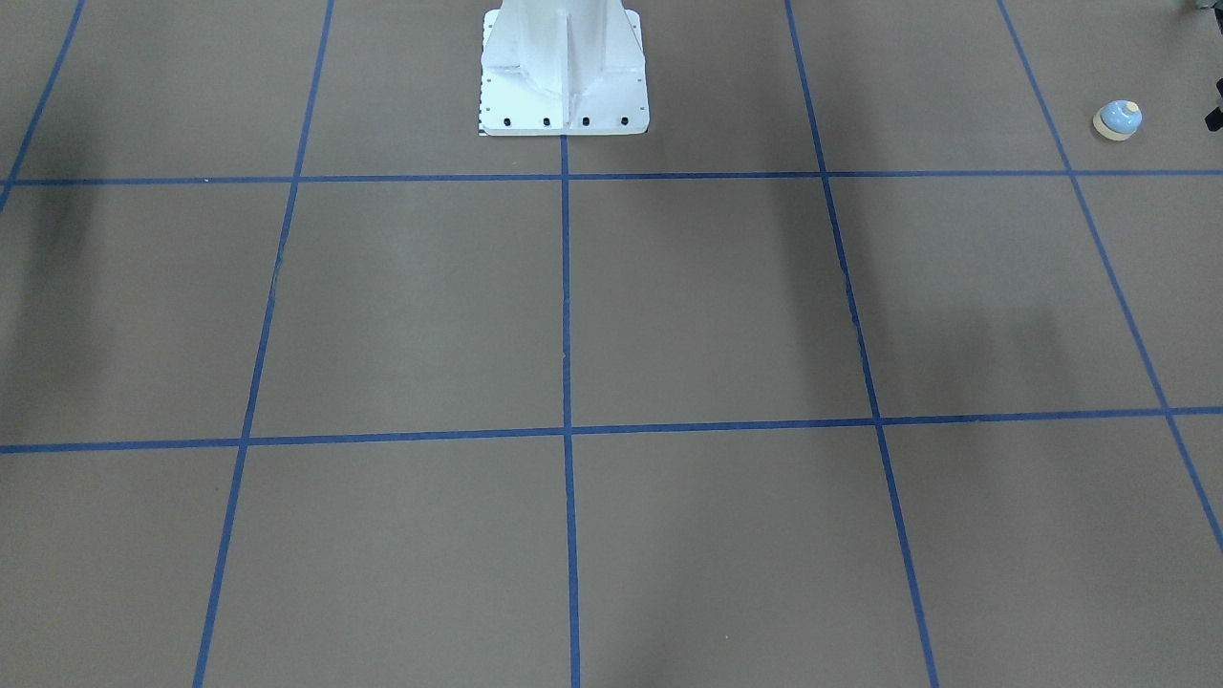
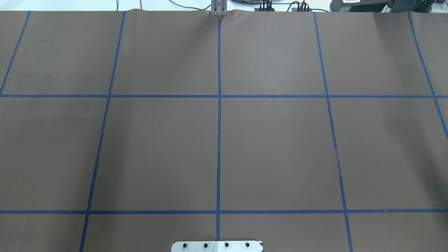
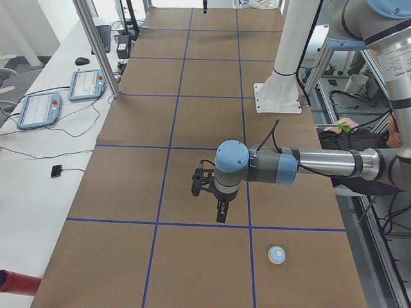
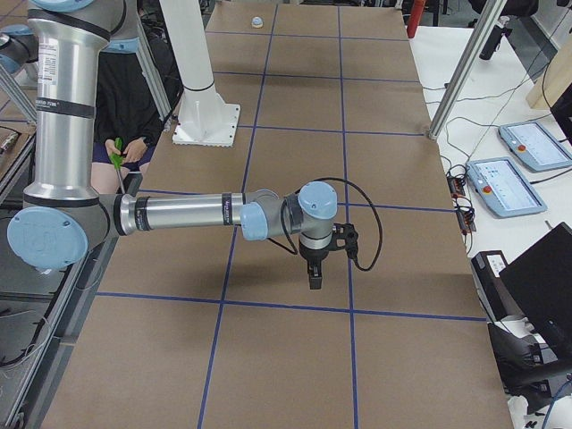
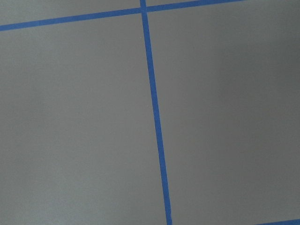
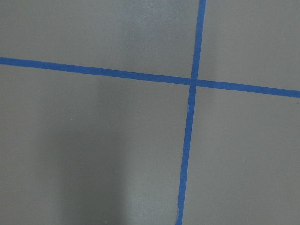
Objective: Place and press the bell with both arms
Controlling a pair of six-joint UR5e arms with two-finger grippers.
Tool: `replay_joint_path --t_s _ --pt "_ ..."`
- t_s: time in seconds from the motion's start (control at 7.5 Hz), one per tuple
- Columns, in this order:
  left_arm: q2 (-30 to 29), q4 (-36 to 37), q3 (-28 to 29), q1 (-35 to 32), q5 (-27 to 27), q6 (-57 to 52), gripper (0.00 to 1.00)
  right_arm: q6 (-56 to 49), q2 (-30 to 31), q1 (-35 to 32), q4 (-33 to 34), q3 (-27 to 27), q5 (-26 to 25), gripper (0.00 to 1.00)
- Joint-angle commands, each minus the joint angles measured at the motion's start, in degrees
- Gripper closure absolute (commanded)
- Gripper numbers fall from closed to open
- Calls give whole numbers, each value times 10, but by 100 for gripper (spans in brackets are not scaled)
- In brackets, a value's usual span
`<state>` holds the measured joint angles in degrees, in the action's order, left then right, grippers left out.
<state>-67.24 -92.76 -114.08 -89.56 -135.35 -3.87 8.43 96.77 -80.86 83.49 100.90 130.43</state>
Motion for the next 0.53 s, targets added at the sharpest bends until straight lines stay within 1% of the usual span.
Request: replay_joint_path --t_s 0.0,0.27,0.4 --pt "3 -1 -1 1 1 -6 0 0 0 0 -1 1 0 0" --pt "3 0 -7 0 1 -7 0 -1 0 0 -1 1 0 0" --pt "0 3 1 0 8 -6 0 0 0 0 -1 1 0 0"
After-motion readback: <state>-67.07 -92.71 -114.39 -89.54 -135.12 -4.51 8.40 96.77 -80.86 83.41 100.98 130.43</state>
